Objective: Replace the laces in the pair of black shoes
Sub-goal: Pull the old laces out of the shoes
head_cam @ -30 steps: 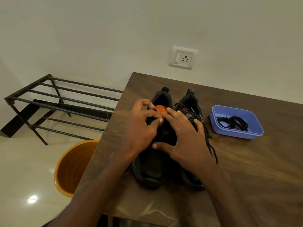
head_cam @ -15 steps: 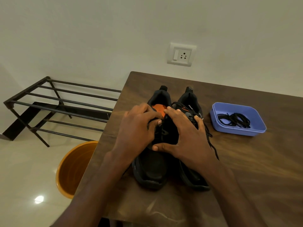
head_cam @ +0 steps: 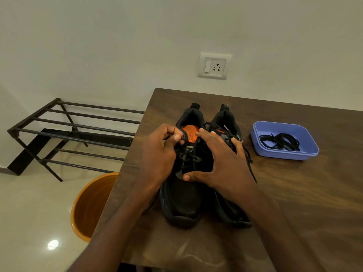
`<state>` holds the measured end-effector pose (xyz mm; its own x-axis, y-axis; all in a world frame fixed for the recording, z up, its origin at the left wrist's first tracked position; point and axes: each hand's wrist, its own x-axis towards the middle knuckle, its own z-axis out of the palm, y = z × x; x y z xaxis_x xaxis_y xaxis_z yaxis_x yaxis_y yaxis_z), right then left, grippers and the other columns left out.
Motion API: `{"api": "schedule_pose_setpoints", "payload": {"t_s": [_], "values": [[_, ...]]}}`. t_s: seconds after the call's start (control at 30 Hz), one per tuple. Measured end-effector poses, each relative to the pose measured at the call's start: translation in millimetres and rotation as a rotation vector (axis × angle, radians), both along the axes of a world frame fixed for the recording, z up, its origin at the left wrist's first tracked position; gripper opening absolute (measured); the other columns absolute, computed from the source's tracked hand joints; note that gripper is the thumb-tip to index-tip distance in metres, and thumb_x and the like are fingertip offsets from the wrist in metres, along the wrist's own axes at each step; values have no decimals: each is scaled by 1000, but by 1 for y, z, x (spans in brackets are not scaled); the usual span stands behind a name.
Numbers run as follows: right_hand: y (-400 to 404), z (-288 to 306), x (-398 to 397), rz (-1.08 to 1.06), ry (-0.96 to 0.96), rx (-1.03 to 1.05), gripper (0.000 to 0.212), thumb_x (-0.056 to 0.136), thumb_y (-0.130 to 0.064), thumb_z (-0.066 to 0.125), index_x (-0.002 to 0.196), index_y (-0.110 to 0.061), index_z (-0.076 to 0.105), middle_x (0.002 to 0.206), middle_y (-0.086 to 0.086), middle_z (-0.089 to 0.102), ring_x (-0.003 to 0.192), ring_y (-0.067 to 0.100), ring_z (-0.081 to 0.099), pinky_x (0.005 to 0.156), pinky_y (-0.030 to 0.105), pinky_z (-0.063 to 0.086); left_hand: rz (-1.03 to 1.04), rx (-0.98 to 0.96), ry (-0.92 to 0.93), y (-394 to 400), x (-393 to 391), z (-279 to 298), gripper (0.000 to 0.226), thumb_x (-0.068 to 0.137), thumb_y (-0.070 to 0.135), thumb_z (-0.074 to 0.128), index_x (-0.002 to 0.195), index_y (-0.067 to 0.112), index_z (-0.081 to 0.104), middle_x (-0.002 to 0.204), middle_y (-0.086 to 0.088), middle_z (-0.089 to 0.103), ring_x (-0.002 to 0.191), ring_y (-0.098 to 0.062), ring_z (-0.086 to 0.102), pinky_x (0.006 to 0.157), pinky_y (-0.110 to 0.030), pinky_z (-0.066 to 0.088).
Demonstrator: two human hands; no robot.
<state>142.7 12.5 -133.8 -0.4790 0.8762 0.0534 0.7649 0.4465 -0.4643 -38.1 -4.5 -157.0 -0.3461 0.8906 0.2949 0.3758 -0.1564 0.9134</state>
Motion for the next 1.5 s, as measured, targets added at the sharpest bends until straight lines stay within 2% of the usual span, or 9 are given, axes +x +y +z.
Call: {"api": "schedule_pose_setpoints", "payload": {"t_s": [0.13, 0.27, 0.43, 0.5, 0.7, 0.8, 0.97, 1.23, 1.5], "values": [[1, -1, 0, 14, -6, 2, 110, 71, -78, 72, 159, -47, 13, 169, -25, 10, 144, -11, -7, 124, 44, -17, -120, 72, 374, -4, -9, 0, 15, 97, 21, 70, 112, 20, 68, 91, 14, 65, 89, -9, 62, 77, -29, 56], [2, -1, -1, 18, -15, -2, 110, 70, -79, 71, 159, -47, 15, 169, -26, 9, 143, -11, -7, 123, 42, -19, 20, 192, 769, 0, -11, -6, 9, 97, 28, 60, 98, 22, 66, 92, 7, 63, 87, -13, 56, 80, -46, 50], [1, 4, 3, 25, -30, -30, 111, 71, -73, 75, 159, -48, 13, 168, -27, 8, 148, -9, -6, 122, 40, -19, 20, 36, -118, 0, -1, 2, 14, 106, 21, 54, 97, 21, 65, 85, 1, 70, 82, -18, 70, 77, -41, 61], [1, 6, 3, 17, -32, -35, 111, 71, -73, 75, 160, -47, 14, 169, -25, 9, 154, -3, -2, 123, 41, -18, -50, 18, -271, -2, 3, 9, 11, 107, 14, 53, 101, 11, 62, 79, -2, 67, 74, -17, 66, 73, -32, 58], [0, 5, 1, 5, -34, -29, 110, 72, -75, 73, 160, -48, 13, 169, -25, 9, 155, 0, 0, 122, 40, -19, -45, 168, 552, 2, -7, -1, 12, 94, 13, 71, 105, 17, 69, 98, 6, 58, 83, -2, 58, 72, -22, 53], [-1, 6, 0, 2, -27, -34, 110, 71, -74, 75, 160, -47, 14, 169, -25, 10, 156, 0, 1, 122, 41, -18, 18, 192, 404, 1, -6, 0, 5, 97, 14, 66, 95, 17, 68, 94, 4, 63, 84, -10, 63, 72, -34, 56], [-1, 7, 0, 4, -15, -39, 111, 70, -72, 77, 159, -47, 15, 169, -26, 11, 156, 0, 1, 126, 44, -15, 11, 132, -376, -4, -3, 21, 17, 109, 14, 48, 107, 5, 62, 76, -13, 64, 62, -10, 59, 59, -21, 50], [-1, 7, -2, -5, -38, -36, 110, 72, -75, 73, 160, -48, 12, 169, -26, 8, 156, 0, 0, 126, 44, -16, -32, 90, 543, 1, -15, 4, 18, 95, 24, 68, 112, 19, 71, 104, 9, 61, 89, -2, 60, 77, -23, 56], [-1, 6, -1, -5, -28, -31, 112, 70, -74, 75, 159, -48, 12, 169, -26, 10, 156, 0, 2, 126, 46, -15, 41, 172, -162, -5, -5, 27, 14, 107, 9, 53, 102, 3, 65, 94, -5, 76, 86, -13, 74, 70, -16, 53]]}}
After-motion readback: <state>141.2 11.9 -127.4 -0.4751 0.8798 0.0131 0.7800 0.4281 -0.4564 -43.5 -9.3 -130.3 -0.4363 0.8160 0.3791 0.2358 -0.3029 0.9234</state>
